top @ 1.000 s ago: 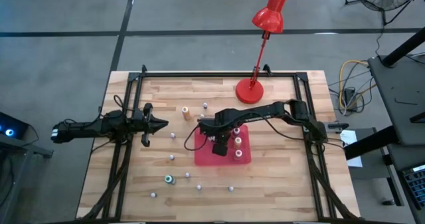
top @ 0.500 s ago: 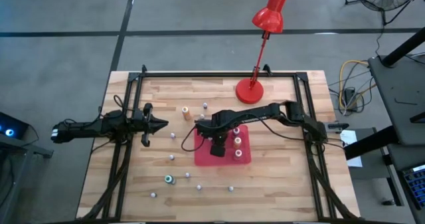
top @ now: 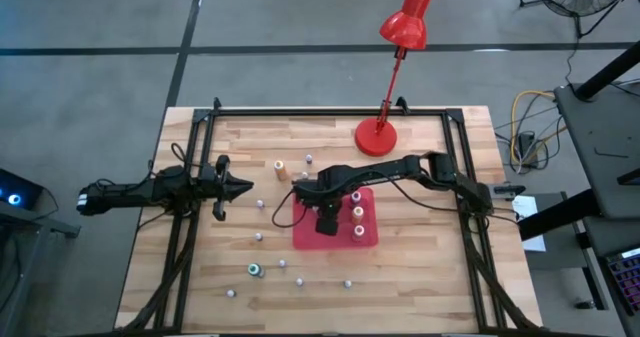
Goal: Pick & Place food coloring
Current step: Put the small black food coloring bottle into the red bin
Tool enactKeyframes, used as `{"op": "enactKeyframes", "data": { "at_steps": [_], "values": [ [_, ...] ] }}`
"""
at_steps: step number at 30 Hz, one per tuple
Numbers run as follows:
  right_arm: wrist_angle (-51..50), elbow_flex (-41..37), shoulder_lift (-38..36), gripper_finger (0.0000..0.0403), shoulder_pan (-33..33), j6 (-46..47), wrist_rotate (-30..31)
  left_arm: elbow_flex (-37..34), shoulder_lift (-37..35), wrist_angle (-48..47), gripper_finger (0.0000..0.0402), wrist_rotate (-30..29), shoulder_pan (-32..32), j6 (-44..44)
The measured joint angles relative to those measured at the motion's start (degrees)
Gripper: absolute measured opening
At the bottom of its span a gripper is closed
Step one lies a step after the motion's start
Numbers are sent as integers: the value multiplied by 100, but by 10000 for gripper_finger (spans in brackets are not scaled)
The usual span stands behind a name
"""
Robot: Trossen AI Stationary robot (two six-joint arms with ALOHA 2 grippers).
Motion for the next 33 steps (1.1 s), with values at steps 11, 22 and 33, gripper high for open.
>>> {"op": "enactKeyframes", "data": {
  "at_steps": [11, 22, 33],
  "values": [
    [11, -4, -2, 68, -33, -72, 120, 0, 0, 2, 0, 0, 0, 0],
    [34, -20, -2, 121, -39, -92, 273, 0, 0, 4, 0, 0, -1, 0],
    [-306, 218, -2, 162, -33, -72, 278, 0, 1, 6, 0, 0, -1, 0]
  ]
}}
